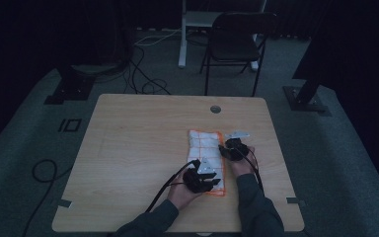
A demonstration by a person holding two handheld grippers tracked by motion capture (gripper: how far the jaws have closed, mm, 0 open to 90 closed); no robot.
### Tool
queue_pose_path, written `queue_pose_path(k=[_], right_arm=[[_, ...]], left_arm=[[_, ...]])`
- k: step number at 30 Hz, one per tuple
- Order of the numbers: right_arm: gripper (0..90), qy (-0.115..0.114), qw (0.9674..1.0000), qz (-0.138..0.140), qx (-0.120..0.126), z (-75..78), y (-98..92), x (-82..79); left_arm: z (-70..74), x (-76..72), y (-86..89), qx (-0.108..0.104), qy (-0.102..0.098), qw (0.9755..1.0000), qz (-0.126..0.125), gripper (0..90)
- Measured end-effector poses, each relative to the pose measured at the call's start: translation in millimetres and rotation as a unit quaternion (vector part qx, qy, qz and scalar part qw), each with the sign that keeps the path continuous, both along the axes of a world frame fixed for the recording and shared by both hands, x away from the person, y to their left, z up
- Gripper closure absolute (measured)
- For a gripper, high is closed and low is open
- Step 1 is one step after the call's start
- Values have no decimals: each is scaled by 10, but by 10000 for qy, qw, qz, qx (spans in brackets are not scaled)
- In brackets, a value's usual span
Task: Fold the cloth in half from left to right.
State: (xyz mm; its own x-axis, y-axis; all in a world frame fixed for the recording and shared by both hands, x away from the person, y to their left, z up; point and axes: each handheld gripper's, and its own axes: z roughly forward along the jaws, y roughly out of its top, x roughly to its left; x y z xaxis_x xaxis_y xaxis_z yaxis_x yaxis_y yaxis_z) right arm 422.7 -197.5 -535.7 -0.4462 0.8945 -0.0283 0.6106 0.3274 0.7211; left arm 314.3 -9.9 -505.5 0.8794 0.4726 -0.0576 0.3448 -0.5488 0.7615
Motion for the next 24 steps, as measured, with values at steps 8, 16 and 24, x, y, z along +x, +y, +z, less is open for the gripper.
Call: queue_pose_path(k=[8, 16, 24], right_arm=[[632, -6, 10000, 18, 15, -7, -20, -10], [627, -13, 10000, 3, 59, -12, -37, -25], [624, -2, 10000, -16, 79, -15, -52, -31]], left_arm=[[-4, 124, 196, 11, -65, 9994, 339, 675], [2, 295, 386, 17, -127, 9973, 717, 648], [9, 415, 512, -7, -175, 9955, 930, 634]])
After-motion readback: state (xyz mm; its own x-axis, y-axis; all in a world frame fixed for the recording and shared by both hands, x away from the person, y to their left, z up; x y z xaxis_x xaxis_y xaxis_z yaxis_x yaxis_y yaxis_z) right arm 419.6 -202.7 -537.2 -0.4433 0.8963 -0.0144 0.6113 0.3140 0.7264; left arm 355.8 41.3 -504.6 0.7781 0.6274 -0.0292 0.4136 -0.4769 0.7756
